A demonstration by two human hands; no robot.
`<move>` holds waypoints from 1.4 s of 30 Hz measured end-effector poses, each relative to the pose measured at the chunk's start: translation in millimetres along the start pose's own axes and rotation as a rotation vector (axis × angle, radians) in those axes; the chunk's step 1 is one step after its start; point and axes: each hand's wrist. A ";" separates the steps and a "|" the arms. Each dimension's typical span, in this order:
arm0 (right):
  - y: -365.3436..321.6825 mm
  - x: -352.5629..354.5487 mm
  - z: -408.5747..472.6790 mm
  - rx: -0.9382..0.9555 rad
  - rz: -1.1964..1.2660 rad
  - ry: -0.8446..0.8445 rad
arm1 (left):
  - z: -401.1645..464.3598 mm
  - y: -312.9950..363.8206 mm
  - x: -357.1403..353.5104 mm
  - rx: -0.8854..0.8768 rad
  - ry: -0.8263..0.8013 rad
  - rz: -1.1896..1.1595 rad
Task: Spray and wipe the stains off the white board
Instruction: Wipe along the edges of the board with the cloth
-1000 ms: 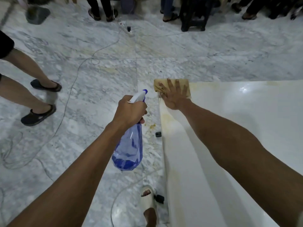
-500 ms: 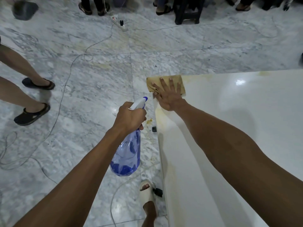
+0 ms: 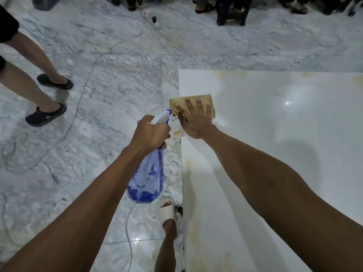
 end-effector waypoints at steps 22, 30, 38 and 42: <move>-63.8 -35.6 -259.0 0.051 -0.003 0.119 | -233.6 -117.7 -7.8 0.022 0.041 -0.071; -88.0 -51.1 -357.9 0.040 -0.046 0.073 | -311.9 -156.4 -3.4 0.005 0.021 -0.026; -113.8 -52.0 -452.9 -0.057 0.018 -0.043 | -386.0 -194.5 -9.0 -0.003 -0.012 0.002; -122.6 -44.6 -485.8 -0.084 0.099 -0.187 | -413.4 -201.8 -13.3 -0.023 -0.019 0.003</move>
Point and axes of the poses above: each hand's wrist, its own z-axis towards the middle knuckle, its own x-axis out of the back of the hand, y = z × x, and after that the axes turned 4 degrees about -z, right-handed
